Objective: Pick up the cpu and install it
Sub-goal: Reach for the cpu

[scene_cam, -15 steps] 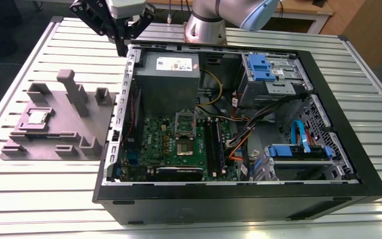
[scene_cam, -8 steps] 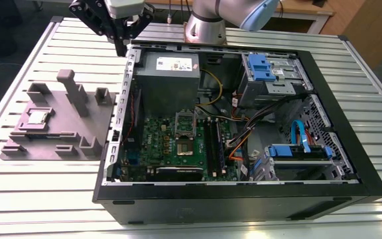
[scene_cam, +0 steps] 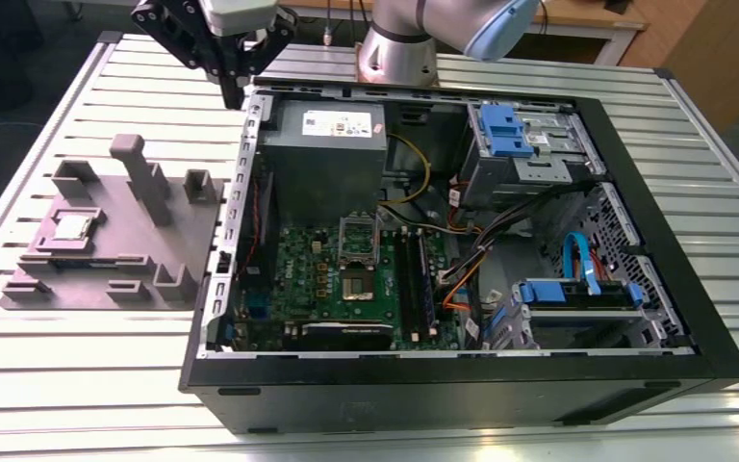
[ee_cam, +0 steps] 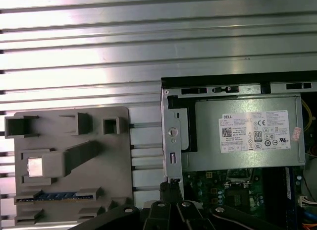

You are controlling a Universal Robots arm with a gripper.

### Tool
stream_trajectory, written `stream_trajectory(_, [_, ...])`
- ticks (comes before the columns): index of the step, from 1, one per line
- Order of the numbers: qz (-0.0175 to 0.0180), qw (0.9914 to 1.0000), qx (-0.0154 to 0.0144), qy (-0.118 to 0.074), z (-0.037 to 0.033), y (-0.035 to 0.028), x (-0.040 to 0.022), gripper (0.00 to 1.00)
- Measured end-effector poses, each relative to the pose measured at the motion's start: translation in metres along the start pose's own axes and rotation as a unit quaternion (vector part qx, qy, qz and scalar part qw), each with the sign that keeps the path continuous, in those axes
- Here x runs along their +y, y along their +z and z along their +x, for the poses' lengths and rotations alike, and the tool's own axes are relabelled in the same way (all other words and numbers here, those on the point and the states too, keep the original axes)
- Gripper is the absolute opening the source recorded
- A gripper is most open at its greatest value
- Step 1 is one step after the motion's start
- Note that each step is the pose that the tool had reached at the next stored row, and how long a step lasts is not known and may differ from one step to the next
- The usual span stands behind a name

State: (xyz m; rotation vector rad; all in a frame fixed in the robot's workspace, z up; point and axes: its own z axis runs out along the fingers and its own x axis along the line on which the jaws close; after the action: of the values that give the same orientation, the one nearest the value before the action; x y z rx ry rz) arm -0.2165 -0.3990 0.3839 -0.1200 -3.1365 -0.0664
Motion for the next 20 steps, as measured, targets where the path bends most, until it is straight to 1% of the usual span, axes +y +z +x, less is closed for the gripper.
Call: stream_trajectory(20, [0.0, 1.0, 0.0, 0.0, 0.007, 0.0001, -0.0005, 0.1])
